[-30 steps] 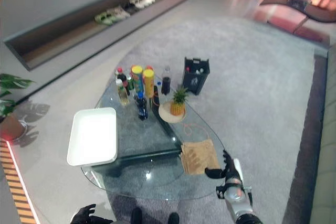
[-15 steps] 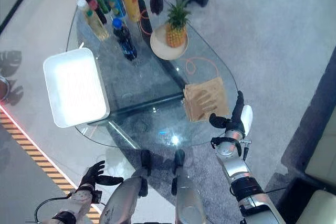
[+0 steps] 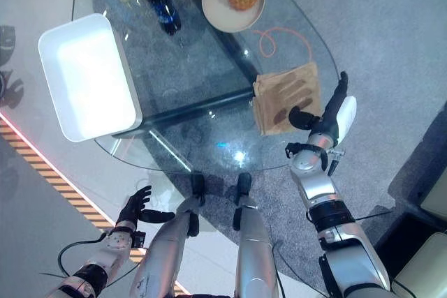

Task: Wipe the table with a cloth and put it in the basket.

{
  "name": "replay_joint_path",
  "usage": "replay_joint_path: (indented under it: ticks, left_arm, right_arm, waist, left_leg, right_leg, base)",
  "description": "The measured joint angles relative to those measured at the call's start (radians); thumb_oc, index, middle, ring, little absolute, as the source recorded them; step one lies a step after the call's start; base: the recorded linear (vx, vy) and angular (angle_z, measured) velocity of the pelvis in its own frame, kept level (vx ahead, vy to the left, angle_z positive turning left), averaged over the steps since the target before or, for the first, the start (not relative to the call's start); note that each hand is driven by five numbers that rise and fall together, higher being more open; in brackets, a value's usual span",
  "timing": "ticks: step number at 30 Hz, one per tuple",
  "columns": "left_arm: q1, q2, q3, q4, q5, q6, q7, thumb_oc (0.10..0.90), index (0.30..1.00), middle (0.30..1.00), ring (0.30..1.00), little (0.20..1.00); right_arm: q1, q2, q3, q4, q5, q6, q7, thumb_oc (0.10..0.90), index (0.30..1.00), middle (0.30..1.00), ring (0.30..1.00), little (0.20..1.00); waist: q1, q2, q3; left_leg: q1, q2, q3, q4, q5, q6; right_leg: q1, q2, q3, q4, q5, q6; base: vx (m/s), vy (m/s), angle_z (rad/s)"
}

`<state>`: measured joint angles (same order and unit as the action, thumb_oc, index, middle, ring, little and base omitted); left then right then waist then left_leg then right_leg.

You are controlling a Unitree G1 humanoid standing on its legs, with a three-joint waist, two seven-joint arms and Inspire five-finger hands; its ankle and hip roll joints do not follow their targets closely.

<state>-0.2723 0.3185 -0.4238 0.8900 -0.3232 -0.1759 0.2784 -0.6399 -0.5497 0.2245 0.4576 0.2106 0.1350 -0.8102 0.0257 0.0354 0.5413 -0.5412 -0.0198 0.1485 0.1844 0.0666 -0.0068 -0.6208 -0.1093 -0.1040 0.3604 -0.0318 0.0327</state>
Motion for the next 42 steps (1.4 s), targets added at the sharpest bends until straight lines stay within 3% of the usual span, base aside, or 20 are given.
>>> replay_joint_path:
  ticks: [15,30,42]
  left_arm:
    - [-0.019,0.008,-0.036,-0.049,-0.042,-0.001,0.019,0.800,0.900,0.900,0.900,0.900]
    - [-0.034,0.014,-0.051,-0.071,-0.079,0.000,0.019,0.800,0.900,0.900,0.900,0.900]
    - [-0.037,0.040,-0.071,-0.116,-0.099,-0.005,0.020,0.800,0.900,0.900,0.900,0.900]
  right_arm:
    - [-0.143,-0.027,0.002,0.118,0.187,0.007,0.003,0.800,0.900,0.900,0.900,0.900]
    - [-0.213,-0.084,0.070,0.193,0.212,0.021,0.089,0.800,0.900,0.900,0.900,0.900]
    - [-0.303,-0.124,0.139,0.244,0.138,0.142,0.094,0.800,0.900,0.900,0.900,0.900]
  waist:
    - [0.029,0.006,0.000]
    - [0.029,0.008,0.000]
    - [0.032,0.010,-0.001]
  left_leg:
    - [-0.132,-0.008,-0.019,0.055,-0.001,0.002]
    - [-0.199,-0.015,-0.033,0.087,0.000,0.003]
    - [-0.265,-0.022,-0.051,0.117,0.005,0.003]
  right_leg:
    - [-0.124,-0.010,-0.002,0.052,-0.004,-0.005]
    - [-0.179,-0.019,-0.011,0.076,-0.005,-0.006]
    - [-0.236,-0.032,-0.028,0.108,-0.011,-0.008]
  base:
    - [0.02,0.022,0.03]
    - [0.02,0.021,0.02]
    - [0.01,0.008,0.04]
